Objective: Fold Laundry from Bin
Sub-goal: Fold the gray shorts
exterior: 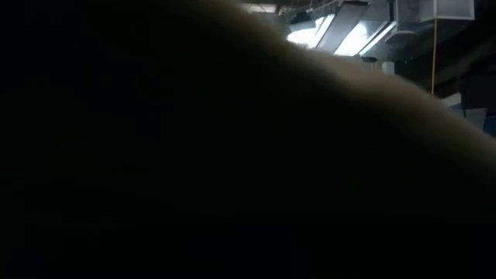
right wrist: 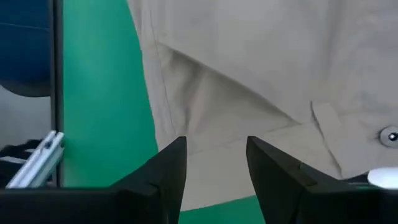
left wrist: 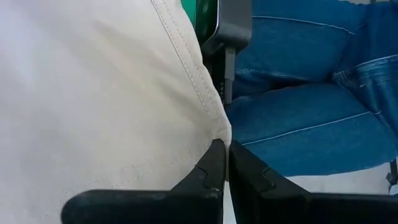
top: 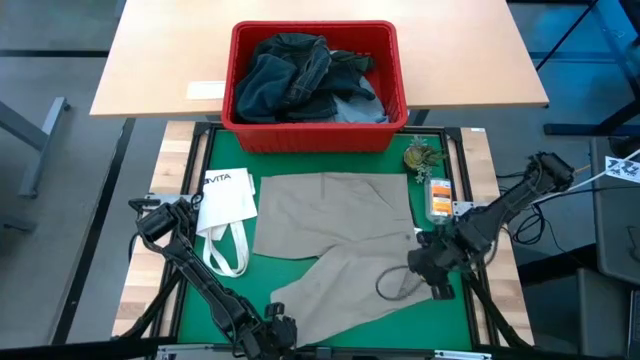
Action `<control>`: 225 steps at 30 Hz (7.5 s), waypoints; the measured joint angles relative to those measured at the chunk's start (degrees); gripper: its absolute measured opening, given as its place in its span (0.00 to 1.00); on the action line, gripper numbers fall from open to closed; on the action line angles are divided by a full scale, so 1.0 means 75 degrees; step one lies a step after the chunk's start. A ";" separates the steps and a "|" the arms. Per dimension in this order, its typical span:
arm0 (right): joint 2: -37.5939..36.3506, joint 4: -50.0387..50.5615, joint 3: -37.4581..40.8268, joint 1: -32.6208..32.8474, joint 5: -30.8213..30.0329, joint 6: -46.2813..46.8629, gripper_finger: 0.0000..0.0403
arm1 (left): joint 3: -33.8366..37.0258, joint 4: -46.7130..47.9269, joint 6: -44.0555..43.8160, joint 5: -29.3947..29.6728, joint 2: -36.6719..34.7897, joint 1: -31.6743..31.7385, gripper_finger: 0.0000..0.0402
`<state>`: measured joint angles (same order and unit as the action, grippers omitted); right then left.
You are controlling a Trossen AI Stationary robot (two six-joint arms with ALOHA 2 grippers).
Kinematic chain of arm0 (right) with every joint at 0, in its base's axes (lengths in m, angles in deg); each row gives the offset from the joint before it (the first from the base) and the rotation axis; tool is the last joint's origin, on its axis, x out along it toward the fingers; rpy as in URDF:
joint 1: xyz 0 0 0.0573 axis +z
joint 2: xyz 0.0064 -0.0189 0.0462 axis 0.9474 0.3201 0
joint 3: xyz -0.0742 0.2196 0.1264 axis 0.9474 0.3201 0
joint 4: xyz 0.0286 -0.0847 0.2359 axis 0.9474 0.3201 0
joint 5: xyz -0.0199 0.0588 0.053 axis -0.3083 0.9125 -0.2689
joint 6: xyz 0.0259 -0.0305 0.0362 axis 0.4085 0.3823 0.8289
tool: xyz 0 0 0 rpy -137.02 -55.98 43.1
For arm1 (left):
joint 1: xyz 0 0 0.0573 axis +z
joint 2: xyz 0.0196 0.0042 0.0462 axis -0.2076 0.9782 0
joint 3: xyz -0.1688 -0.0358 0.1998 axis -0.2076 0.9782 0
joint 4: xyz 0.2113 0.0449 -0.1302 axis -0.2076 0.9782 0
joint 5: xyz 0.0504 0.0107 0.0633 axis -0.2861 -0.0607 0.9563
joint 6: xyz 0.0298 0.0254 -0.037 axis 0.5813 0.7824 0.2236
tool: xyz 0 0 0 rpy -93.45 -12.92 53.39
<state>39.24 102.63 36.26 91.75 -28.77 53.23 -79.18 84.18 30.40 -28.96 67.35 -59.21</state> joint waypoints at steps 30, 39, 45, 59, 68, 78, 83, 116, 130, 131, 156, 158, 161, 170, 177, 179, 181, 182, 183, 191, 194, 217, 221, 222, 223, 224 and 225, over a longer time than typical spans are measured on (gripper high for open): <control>0.2628 -0.1418 0.0761 0.2126 0.0041 0.1996 0.41 | -0.0003 0.0216 -0.2467 -0.0978 -0.0003 0.0257 0.29; 0.2637 -0.1422 0.0769 0.2126 0.0038 0.1967 0.41 | -0.0006 0.0649 -0.2532 -0.0710 -0.0014 0.0919 0.39; 0.2640 -0.1423 0.0774 0.2126 0.0038 0.1967 0.41 | -0.0009 0.1363 -0.1339 -0.0752 -0.0547 0.1396 0.37; 0.2646 -0.1438 0.0781 0.2126 -0.0080 0.1906 0.41 | 0.2090 0.2860 -0.2263 -0.0530 -0.2384 0.1842 0.37; 0.2648 -0.1461 0.0781 0.2126 -0.0124 0.1906 0.41 | 0.3633 0.0094 -0.2452 -0.1011 -0.2425 0.2100 0.37; 0.2648 -0.1468 0.0781 0.2126 -0.0158 0.1906 0.41 | 0.3847 -0.1031 -0.2477 -0.1003 -0.2366 0.2092 0.36; 0.2648 -0.1472 0.0781 0.2126 -0.0160 0.1906 0.41 | 0.3847 -0.1125 -0.2489 -0.0708 -0.2028 0.2029 0.36; 0.2651 -0.1480 0.0781 0.2126 -0.0187 0.1993 0.41 | 0.3858 -0.0027 -0.2805 -0.0404 -0.3350 0.1920 0.00; 0.2651 -0.1479 0.0783 0.2126 -0.0190 0.1990 0.41 | 0.3847 0.0732 -0.1695 0.0198 -0.3969 0.1790 0.02; 0.2651 -0.1475 0.0781 0.2126 -0.0190 0.1990 0.41 | 0.3847 0.0800 -0.1682 0.0195 -0.3935 0.1793 0.03; 0.2669 -0.0091 -0.1215 0.2559 -0.0556 0.0873 0.41 | 0.3697 0.1081 -0.0288 -0.1112 -0.3940 0.2829 0.39; 0.2669 -0.0281 -0.1218 0.2762 -0.0507 0.0873 0.41 | 0.3562 0.1172 -0.0023 -0.1113 -0.3940 0.2836 0.38; 0.2669 -0.0627 -0.1218 0.3038 -0.0672 0.0874 0.41 | 0.3284 0.1221 0.0262 -0.1108 -0.3940 0.2848 0.37; 0.3166 -0.1054 -0.1227 0.3379 -0.1824 0.0886 0.41 | 0.3042 -0.0828 0.0751 -0.0161 -0.3788 0.2081 0.36; 0.3795 -0.1051 -0.1227 0.3376 -0.1678 0.0886 0.41 | 0.3045 -0.2062 0.0802 0.0178 -0.2882 0.1028 0.36; 0.3901 -0.1058 -0.1227 0.3376 -0.1653 0.0886 0.41 | 0.3045 -0.2409 0.0805 0.0147 -0.2563 0.0773 0.36; 0.3948 -0.1055 -0.1227 0.3376 -0.1645 0.0886 0.41 | 0.3045 -0.2594 0.0802 0.0129 -0.2315 0.0541 0.36; 0.3948 -0.1055 -0.1227 0.3376 -0.1647 0.0885 0.41 | 0.3045 -0.2601 0.0799 0.0144 -0.2219 0.0438 0.36; 0.3948 -0.1058 -0.1227 0.3376 -0.1644 0.0886 0.41 | 0.3045 -0.2590 0.0795 0.0174 -0.2128 0.0334 0.36; 0.3948 -0.1064 -0.1227 0.3376 -0.1644 0.0900 0.41 | 0.3048 -0.3347 0.0601 0.0434 -0.1499 -0.0155 0.36; 0.3948 -0.1064 -0.1227 0.3376 -0.1644 0.0900 0.41 | 0.3048 -0.3628 0.0600 0.0432 -0.1288 -0.0249 0.36; 0.3944 -0.1192 -0.1159 0.3376 -0.1769 0.0900 0.41 | 0.3024 -0.3237 0.0593 0.0405 -0.0396 -0.0300 0.35; 0.3942 -0.1258 -0.0936 0.3376 -0.1769 0.0902 0.41 | 0.3013 -0.2887 0.0362 0.0437 -0.0402 -0.0260 0.29; 0.3942 -0.1277 -0.0890 0.3376 -0.1769 0.0903 0.41 | 0.3015 -0.2868 0.0281 0.0439 -0.0402 -0.0256 0.27; 0.3942 -0.1280 -0.0857 0.3376 -0.1769 0.0903 0.41 | 0.3017 -0.2853 0.0188 0.0455 -0.0402 -0.0256 0.24; 0.3942 -0.1281 -0.0839 0.3373 -0.1771 0.0903 0.40 | 0.3022 -0.2835 0.0111 0.0465 -0.0402 -0.0256 0.22; 0.3942 -0.1282 -0.0833 0.3370 -0.1772 0.0904 0.38 | 0.3023 -0.2816 -0.0004 0.0466 -0.0402 -0.0253 0.19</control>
<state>68.81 93.01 30.01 117.02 -42.06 60.01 -56.51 63.06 30.37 -25.46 64.34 -61.10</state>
